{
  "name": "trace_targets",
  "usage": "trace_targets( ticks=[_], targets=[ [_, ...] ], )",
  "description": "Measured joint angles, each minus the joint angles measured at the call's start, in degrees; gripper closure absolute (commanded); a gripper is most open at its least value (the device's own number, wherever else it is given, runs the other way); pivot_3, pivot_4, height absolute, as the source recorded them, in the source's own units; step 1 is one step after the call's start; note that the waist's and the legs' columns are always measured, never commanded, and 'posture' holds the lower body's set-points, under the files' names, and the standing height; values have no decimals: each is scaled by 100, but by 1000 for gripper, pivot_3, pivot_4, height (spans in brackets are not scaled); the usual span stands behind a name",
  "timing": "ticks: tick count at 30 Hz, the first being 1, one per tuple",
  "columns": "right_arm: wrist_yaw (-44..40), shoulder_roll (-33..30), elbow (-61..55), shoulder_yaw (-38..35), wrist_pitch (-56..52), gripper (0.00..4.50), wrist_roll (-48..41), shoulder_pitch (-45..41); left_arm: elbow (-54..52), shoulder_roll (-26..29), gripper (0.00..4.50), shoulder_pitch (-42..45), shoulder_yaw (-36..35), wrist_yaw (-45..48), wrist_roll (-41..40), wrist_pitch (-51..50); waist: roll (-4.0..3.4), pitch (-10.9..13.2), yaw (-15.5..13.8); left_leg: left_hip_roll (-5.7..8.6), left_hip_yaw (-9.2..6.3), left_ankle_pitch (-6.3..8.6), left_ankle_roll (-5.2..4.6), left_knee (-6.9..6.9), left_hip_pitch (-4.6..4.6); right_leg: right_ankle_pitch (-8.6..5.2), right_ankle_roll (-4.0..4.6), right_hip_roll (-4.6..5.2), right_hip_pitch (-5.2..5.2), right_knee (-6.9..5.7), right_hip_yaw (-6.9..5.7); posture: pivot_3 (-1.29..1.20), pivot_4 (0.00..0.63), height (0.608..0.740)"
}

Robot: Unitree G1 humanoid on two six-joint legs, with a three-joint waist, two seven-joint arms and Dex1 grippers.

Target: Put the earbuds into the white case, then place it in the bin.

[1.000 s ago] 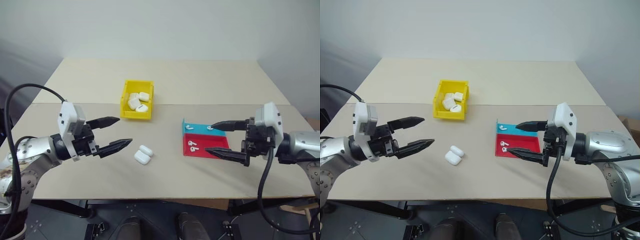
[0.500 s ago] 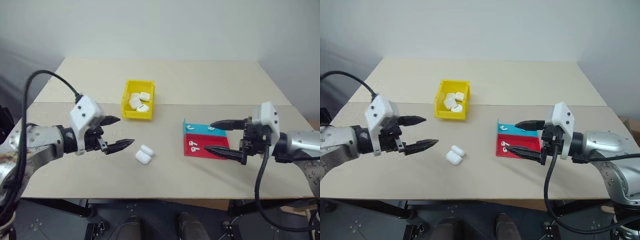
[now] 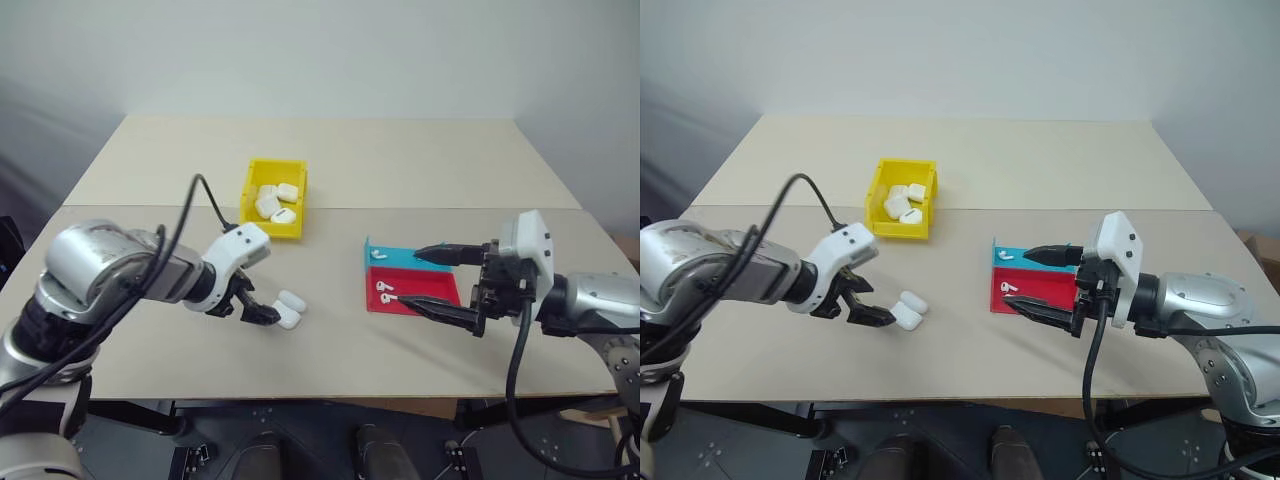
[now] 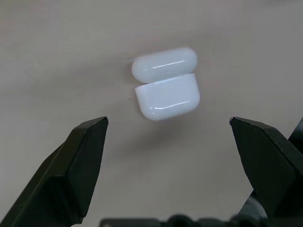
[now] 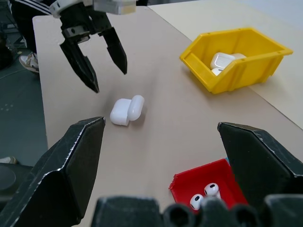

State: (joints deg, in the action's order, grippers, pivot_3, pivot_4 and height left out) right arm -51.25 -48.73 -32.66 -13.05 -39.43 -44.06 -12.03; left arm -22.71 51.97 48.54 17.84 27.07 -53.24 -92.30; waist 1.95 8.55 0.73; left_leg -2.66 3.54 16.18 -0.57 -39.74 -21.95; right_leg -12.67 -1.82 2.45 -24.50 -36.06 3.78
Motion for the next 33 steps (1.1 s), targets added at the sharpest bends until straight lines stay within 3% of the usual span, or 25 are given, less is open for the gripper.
trace_targets(
  ticks=[4,8,20,33],
  targets=[
    [150,7,-113,-29,0,47,-32,91,11,-94,0,502,882,-556,-41,-1,0,0,-10,4,-3,0,0,-2,3,0,0,1,6,-1,0,0,150,740],
    [245,25,-188,-34,0,47,-80,168,487,-550,0,691,1201,-1176,-221,-1,1,1,-21,4,-5,0,0,-4,-1,0,0,1,4,-1,-1,0,150,740],
    [507,39,-330,-33,0,47,-218,234,2247,-1295,0,1056,1375,-3479,-1875,-1,1,1,-10,6,-28,0,0,-4,0,1,-1,4,3,-3,1,0,150,740],
    [560,40,-383,-5,3,47,-218,332,2902,-1531,0,1351,1868,-5511,-3664,-4,1,1,-5,10,-36,-1,1,-4,18,1,-1,7,16,-6,4,0,150,740]
  ],
)
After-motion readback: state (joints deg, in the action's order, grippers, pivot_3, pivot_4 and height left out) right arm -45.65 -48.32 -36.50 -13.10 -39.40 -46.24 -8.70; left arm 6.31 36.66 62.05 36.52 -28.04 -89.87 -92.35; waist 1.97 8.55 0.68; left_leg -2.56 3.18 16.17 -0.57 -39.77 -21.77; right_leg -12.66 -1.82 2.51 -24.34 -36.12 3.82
